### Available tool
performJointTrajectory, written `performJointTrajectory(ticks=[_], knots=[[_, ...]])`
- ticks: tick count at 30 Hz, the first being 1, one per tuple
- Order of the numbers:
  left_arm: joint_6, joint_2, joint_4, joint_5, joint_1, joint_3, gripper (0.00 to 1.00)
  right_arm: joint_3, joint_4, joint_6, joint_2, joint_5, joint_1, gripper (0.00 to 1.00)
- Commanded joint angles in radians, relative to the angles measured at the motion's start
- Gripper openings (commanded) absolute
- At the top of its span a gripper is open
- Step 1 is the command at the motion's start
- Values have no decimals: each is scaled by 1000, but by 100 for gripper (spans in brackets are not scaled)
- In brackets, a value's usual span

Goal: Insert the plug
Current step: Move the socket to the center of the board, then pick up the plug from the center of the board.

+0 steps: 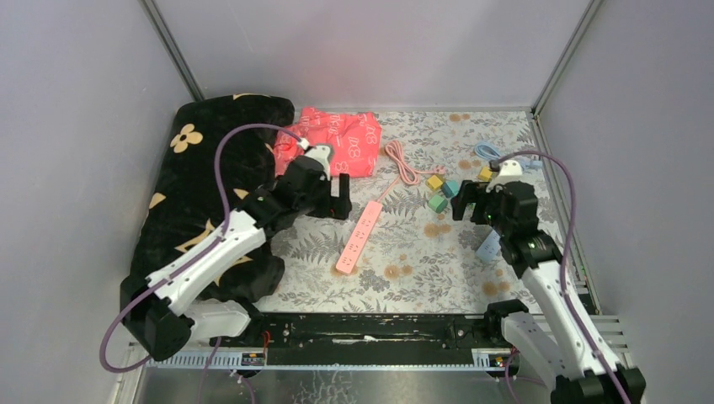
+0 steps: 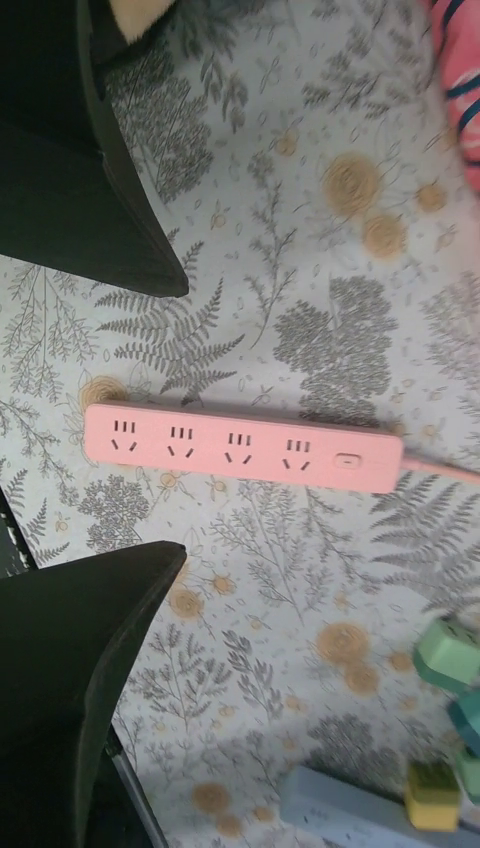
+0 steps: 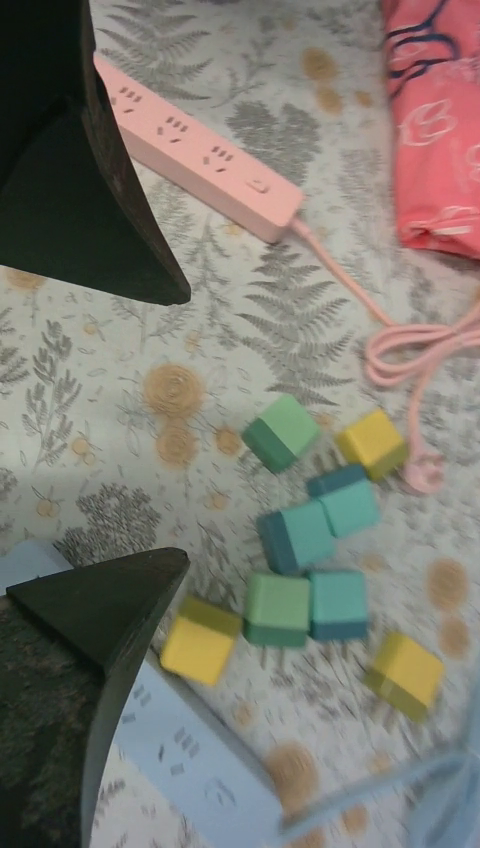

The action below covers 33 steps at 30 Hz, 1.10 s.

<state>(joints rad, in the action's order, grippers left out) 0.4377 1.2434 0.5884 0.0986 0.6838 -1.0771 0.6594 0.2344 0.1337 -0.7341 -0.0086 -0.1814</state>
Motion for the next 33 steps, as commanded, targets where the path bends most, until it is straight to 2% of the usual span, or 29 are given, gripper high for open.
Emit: performJointTrajectory(ticks=[1,6,12,17,22,33], knots=[[-100,-77,16,-20,-66,-45,100,52,-19,37,-120,-153,-5,99],[-153,-134,-16,55,-100,-19,100,61,-64,38,-258,-192,-5,99],[-161,-190,-76,-26,-196,66,100,103,-130,35,-462,-241,-6,99],[-174,-211,-96,-93,-204,106,100,151,-167,33,-624,-279,-6,99],[-176,-214,-99,-84,-216,115,100,223,-182,16,-760,-271,-4,99],[-192,-209,-105,-87,-237,129,100,277,-183,-7,-899,-235,-5,99]])
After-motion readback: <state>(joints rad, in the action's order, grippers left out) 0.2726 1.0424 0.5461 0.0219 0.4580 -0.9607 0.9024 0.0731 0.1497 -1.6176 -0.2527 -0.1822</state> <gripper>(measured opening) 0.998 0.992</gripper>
